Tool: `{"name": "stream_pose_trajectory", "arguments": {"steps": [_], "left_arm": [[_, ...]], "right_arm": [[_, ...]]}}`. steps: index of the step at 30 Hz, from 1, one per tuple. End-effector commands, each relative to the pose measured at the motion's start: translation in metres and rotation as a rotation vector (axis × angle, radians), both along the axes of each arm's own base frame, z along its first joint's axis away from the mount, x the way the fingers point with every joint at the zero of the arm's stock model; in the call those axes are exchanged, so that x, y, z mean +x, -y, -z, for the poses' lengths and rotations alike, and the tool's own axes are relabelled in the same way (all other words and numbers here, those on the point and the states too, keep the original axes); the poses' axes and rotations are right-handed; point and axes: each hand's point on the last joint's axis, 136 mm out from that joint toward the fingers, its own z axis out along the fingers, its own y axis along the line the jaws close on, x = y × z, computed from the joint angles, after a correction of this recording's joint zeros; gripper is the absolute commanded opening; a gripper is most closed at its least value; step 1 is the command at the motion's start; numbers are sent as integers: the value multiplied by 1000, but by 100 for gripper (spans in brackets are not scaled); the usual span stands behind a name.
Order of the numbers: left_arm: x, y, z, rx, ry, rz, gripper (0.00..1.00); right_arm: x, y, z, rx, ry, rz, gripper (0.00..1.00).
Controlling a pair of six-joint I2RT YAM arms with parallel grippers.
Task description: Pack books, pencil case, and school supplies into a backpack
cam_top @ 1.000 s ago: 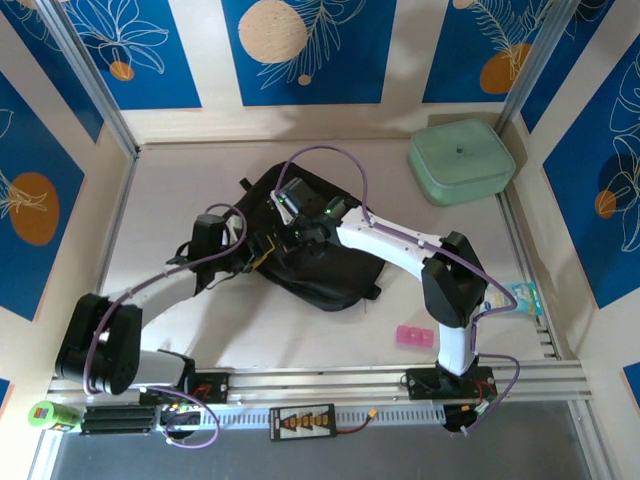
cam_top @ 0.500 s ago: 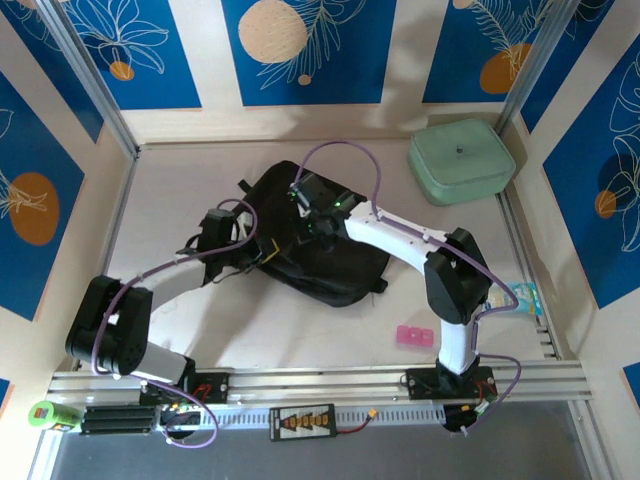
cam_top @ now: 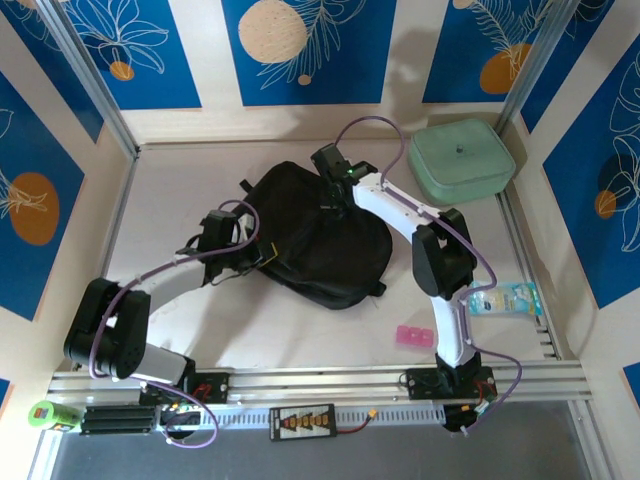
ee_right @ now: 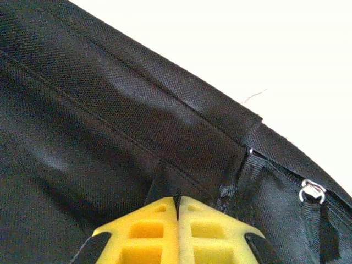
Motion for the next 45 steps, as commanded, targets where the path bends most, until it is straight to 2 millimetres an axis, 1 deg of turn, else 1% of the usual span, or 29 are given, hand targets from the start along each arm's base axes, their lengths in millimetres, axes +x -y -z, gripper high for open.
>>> {"name": "stream_pose_trajectory", "arguments": {"steps": [1,3,5,8,9,11,13,16,17,19,20,22,24,25,26,28,30,31,32,33,34,36,38,40,42,44,45], "left_arm": [[-6,-10,6,88,-32,12,0],[4,-15,1,127,-6,12,0],[19,-20,-4,159,21,3,0],[53,-22,-17,174,73,6,0],[67,-19,-22,176,100,20,0],[90,-12,-27,188,141,53,0],[116,-3,-40,183,209,79,0],[142,-2,-47,207,250,60,1],[147,-2,-48,215,251,50,4],[154,-5,-53,235,257,29,22],[154,-8,-55,250,261,18,29],[152,-21,-67,301,275,-27,46],[145,-43,-83,368,283,-99,56],[140,-56,-91,404,286,-145,62],[134,-68,-98,435,295,-184,66],[119,-99,-113,519,319,-283,75],[103,-129,-121,603,344,-375,83],[93,-145,-122,650,354,-421,88],[84,-160,-128,693,374,-469,92],[74,-176,-127,739,380,-521,95],[63,-191,-126,778,391,-576,95],[45,-214,-122,825,410,-663,96],[29,-232,-119,884,426,-733,98],[11,-251,-110,965,424,-804,100],[-2,-264,-99,1031,431,-846,100],[-9,-271,-90,1084,463,-863,100],[-10,-272,-84,1094,496,-859,100]], "right_arm": [[12,34,-10,-73,32,105,0],[7,33,-10,-63,19,102,0],[-1,30,-11,-30,8,82,0],[-12,23,-17,50,2,42,0],[-16,19,-19,88,-2,24,0],[-22,14,-21,149,-12,3,0],[-25,9,-24,192,-14,-16,0],[-25,8,-26,213,-18,-21,0],[-25,8,-27,214,-18,-18,0],[-26,10,-37,229,-5,-21,1],[-26,11,-45,235,11,-24,8],[-29,19,-66,230,64,-20,32],[-33,33,-89,201,124,12,52],[-36,44,-101,181,156,35,60],[-38,54,-110,160,182,55,64],[-45,78,-127,119,244,97,73],[-53,103,-137,86,304,143,86],[-57,117,-140,64,345,163,96],[-61,129,-143,44,382,181,99],[-65,143,-145,32,420,207,99],[-71,157,-145,26,449,234,99],[-81,184,-143,14,488,299,99],[-90,211,-132,-17,504,370,99],[-98,236,-114,-38,499,439,99],[-103,255,-96,-51,488,484,99],[-104,267,-76,-68,493,486,99],[-104,271,-66,-69,497,487,99]]}}
